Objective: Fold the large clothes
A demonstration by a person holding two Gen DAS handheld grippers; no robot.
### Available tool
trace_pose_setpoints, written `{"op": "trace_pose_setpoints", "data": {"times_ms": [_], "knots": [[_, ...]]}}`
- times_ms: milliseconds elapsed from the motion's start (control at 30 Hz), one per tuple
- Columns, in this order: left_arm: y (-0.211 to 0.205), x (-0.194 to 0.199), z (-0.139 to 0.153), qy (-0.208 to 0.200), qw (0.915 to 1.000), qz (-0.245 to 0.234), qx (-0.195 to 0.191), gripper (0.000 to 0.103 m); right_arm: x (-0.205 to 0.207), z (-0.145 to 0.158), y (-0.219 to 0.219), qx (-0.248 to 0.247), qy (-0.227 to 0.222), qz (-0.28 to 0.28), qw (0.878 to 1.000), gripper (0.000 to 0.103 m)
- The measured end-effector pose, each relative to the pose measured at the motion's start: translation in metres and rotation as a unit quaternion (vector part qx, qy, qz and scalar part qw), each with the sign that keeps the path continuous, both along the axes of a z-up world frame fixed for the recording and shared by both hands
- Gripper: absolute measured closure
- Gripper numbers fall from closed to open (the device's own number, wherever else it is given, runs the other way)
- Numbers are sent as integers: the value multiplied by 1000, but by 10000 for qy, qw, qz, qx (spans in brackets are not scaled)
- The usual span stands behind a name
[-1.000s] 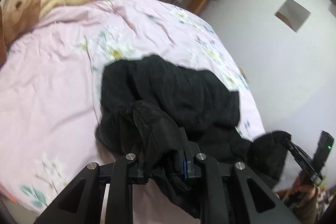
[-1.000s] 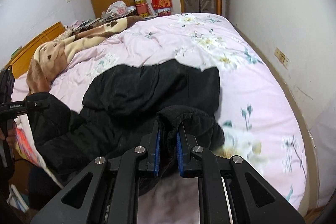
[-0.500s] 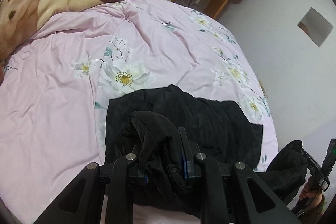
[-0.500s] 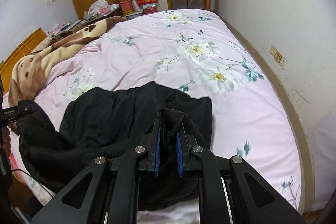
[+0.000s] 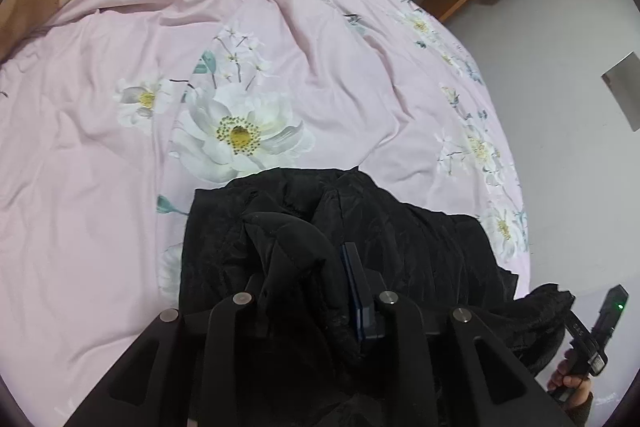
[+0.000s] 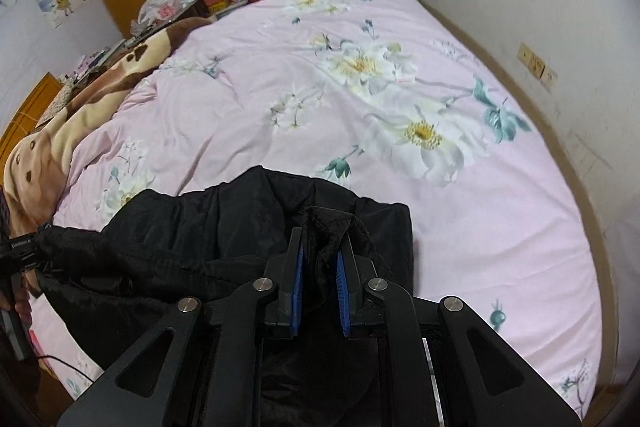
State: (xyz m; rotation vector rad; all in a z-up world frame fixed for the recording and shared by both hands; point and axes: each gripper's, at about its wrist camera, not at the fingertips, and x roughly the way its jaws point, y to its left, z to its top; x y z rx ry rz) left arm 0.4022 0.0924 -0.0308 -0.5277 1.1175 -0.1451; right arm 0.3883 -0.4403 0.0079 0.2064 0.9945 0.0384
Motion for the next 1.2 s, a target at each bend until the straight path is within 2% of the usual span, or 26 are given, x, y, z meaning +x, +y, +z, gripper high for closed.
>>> {"op": "trace_pose_setpoints", "data": {"times_ms": [100,233,267,300,367,433,500,533,600,667,700,800,867,933,1067,1167,1200], "knots": [[12,-3,-2,-109,9994,16,-340,69,0,6,-5,185,-184,-22,9997,83],[25,-14,5,-403,9970,-16,-657,58,-4,23,-13,92,-558,-121,9983,69],[28,-16,8,-464,9961,-3,-749,52,-5,26,-14,72,-621,-116,9980,69],[31,-18,12,-563,9950,21,-830,40,-6,29,-16,50,-647,-74,9979,69],[41,-23,22,-867,9918,151,-930,30,-7,30,-17,-23,-630,-40,9980,68],[56,-29,35,-1257,9849,313,-1150,30,-11,27,-19,-82,-619,33,9980,66],[65,-30,40,-1327,9838,362,-1147,25,-15,21,-21,-130,-588,129,9981,58],[67,-30,40,-1277,9863,335,-992,25,-16,17,-22,-130,-568,170,9982,54],[67,-30,38,-1258,9889,218,-761,25,-19,8,-23,-112,-503,252,9984,54],[61,-29,25,-1065,9928,43,-551,25,-21,-1,-27,-69,-488,310,9983,54],[57,-28,18,-956,9944,-65,-446,24,-22,-4,-29,-42,-490,337,9982,51],[41,-22,-9,-606,9972,-420,-154,24,-24,-16,-32,57,-499,506,9975,35],[31,-18,-24,-462,9971,-594,83,24,-21,-26,-31,135,-416,689,9967,34],[22,-12,-35,-349,9968,-707,123,24,-16,-37,-30,185,-332,786,9962,33],[13,5,-52,-84,9961,-838,244,24,3,-54,-34,586,-304,863,9941,33],[14,13,-60,51,9971,-756,52,24,16,-64,-36,755,-147,889,9931,33],[14,13,-60,88,9973,-730,1,29,17,-65,-36,780,-105,823,9935,37]]}}
